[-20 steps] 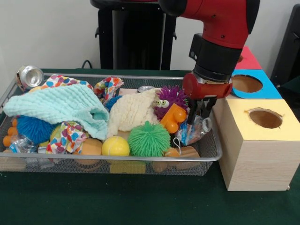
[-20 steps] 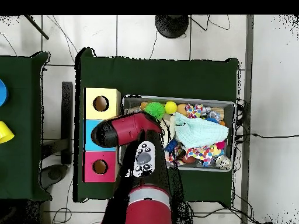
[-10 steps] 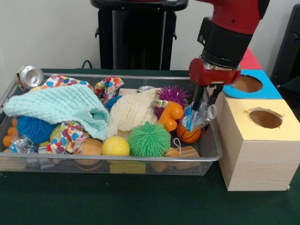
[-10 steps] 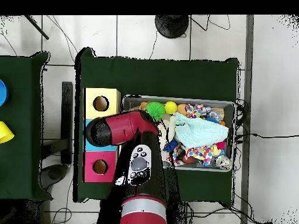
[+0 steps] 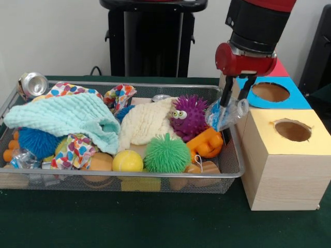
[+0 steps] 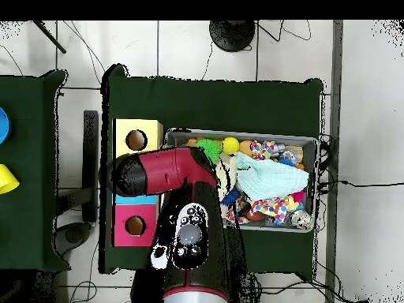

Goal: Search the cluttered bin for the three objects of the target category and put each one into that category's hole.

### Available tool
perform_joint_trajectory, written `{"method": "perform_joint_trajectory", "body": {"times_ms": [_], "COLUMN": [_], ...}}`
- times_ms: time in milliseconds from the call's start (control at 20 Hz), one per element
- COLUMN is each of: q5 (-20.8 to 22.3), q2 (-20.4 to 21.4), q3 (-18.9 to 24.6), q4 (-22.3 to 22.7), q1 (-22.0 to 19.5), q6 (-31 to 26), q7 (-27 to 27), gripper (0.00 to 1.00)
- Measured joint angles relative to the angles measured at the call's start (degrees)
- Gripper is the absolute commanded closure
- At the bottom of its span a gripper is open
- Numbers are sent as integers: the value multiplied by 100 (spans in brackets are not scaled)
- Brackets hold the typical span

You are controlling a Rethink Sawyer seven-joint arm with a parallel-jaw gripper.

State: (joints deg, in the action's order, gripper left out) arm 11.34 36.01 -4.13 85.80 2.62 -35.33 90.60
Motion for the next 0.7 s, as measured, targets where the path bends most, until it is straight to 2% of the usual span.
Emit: {"method": "perform_joint_trajectory", "body": {"times_ms": [700], "q5": [-401], "q2": [629], "q3": [-3], "q4": [352], "q1": [-58], "q6": [-1], "q7": [0], "gripper": [100]}}
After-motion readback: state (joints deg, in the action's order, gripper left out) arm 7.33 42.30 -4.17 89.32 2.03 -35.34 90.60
